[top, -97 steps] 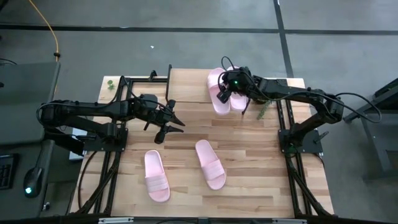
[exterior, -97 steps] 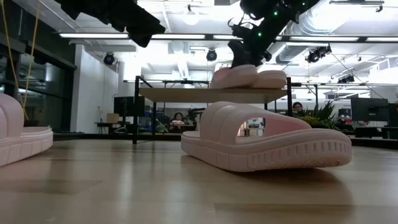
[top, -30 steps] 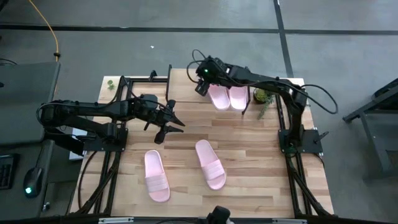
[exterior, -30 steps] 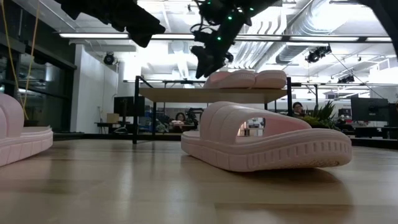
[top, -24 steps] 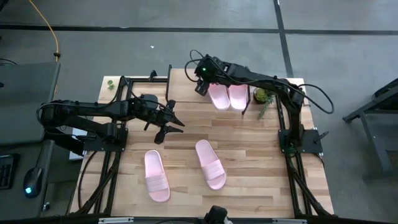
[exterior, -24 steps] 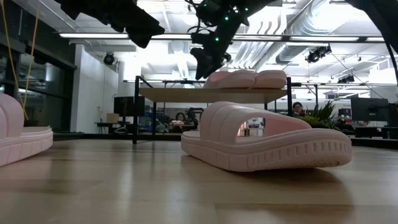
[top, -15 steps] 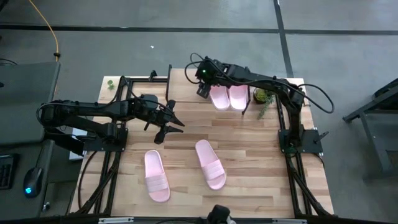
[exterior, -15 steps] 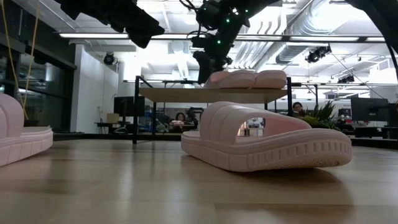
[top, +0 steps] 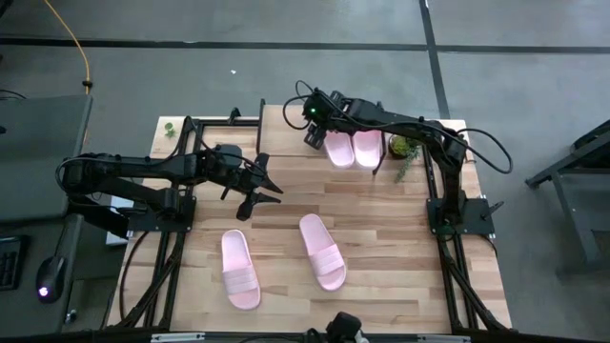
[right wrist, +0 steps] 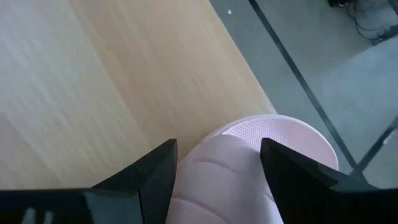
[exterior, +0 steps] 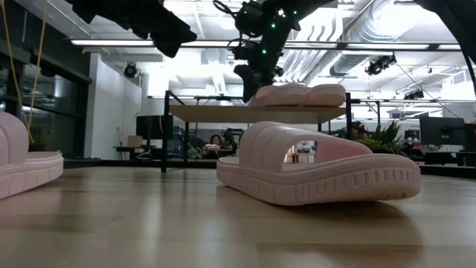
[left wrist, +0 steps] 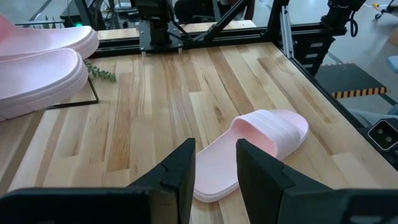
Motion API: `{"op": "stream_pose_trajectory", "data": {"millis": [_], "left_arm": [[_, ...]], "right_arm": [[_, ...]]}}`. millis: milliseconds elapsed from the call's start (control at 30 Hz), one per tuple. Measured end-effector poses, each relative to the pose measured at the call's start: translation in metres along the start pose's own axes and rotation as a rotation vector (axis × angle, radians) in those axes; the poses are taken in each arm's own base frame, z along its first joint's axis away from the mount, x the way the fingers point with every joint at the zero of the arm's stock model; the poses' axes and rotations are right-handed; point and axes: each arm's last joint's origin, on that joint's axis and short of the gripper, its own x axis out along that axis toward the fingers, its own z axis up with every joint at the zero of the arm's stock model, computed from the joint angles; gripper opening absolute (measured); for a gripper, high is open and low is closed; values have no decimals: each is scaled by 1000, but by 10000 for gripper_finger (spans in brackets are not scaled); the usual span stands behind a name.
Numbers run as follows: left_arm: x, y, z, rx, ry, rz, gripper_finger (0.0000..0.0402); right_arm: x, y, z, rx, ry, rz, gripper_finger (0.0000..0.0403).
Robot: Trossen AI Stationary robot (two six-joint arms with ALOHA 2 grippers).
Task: Pick and place slides into the shelf
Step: Put the pink slide on the shelf
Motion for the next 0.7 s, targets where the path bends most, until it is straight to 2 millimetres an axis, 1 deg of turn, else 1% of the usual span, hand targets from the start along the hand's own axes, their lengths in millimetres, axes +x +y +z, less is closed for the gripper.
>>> {"op": "stream_pose_trajectory", "data": {"millis": [567,700], "left_arm": [[0,0,0,0,0,0,101],[0,0,0,-1,0,0,101]], "right_arm": [[0,-4,-2,52,24,-140,222],[0,-5,-3,49,29,-141,222]]}}
